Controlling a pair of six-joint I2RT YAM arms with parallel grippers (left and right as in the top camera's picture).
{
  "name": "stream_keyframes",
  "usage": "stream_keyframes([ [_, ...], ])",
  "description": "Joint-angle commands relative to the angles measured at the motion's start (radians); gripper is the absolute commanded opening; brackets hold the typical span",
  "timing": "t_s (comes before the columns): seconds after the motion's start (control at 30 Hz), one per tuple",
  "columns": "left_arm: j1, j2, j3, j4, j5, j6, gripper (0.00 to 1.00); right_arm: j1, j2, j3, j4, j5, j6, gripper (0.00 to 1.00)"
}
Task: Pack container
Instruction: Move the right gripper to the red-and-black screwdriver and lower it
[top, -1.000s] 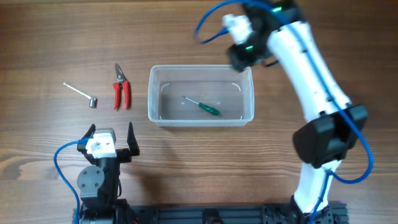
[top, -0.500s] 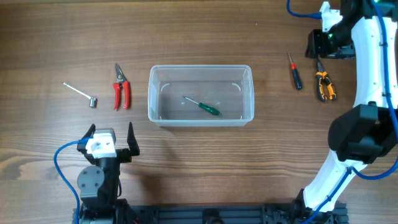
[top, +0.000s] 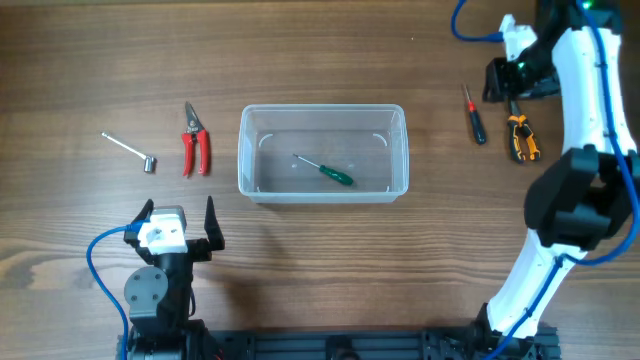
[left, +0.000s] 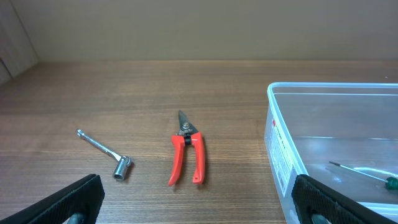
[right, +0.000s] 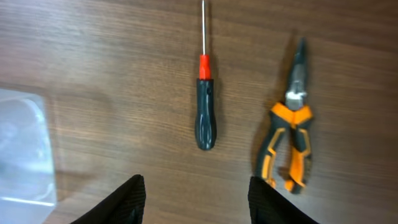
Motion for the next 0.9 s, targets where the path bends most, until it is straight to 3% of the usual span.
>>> stream_keyframes([
  [0.0, 0.006, -0.009, -0.003, 0.002, 0.012, 0.023, 1.0, 0.005, 0.051, -0.057, 0.033, 0.01, -0.019, 0.53],
  [0.4, 0.006, -0.009, -0.003, 0.002, 0.012, 0.022, 1.0, 0.005, 0.137, -0.09, 0.102, 0.01, -0.062, 0.53],
  [0.87, 0.006, -0.009, -0.003, 0.002, 0.012, 0.023, 1.0, 0.007, 0.15, -0.269, 0.238, 0.01, -0.096, 0.54],
])
